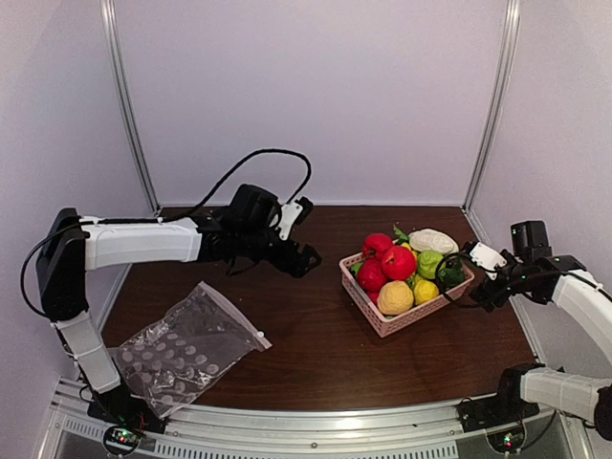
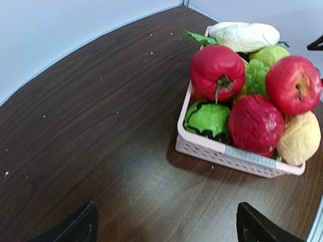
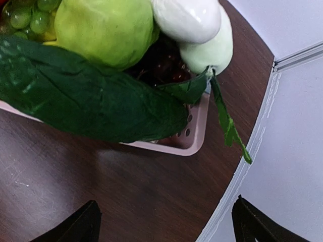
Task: Place the food in the zip-top bag and seal the zipper
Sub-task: Pick up the zipper food storage bag at the corner of the board.
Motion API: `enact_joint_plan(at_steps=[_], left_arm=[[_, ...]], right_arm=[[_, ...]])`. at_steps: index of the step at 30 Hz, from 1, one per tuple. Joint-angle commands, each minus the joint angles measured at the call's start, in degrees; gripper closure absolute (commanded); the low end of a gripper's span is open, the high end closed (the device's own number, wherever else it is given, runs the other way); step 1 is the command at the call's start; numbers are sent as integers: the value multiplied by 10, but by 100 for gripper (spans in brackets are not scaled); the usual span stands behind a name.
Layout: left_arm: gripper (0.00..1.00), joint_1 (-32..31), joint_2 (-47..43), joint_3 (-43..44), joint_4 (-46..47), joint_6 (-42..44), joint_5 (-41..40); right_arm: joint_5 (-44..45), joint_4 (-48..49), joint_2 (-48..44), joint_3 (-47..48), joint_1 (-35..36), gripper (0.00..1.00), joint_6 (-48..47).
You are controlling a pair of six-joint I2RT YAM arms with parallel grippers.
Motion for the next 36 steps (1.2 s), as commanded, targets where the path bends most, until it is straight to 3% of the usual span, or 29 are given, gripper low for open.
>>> enact_joint_plan(at_steps=[1,5,9,14,19,25,30,36], left_arm=[[4,-4,79,99,-2,-31,3],[6,-4,125,150,-25,-50,-2],[7,-4,119,143,-72,-29,11],[8,-4,48,77,-171,-14,-44],[8,-4,-40,12,-326,-8,-105],[12,-4,-63,8,-508,-282,-254],[19,-2,-110,-64,-401,-472,-264],[25,23,-32,-79,-365,-589,-234]], right_arm=[[33,-38,11,-11,6,9,-39],[27,-31,5,-25,6,7,-42],[67,36,43,-60,6,6,-57],[73,104,109,-56,7,4,-42],[75,61,99,-48,6,1,-49],[82,16,-6,-56,6,0,-36],[30,27,-52,-39,7,0,5],[-30,17,-57,-24,8,0,19]])
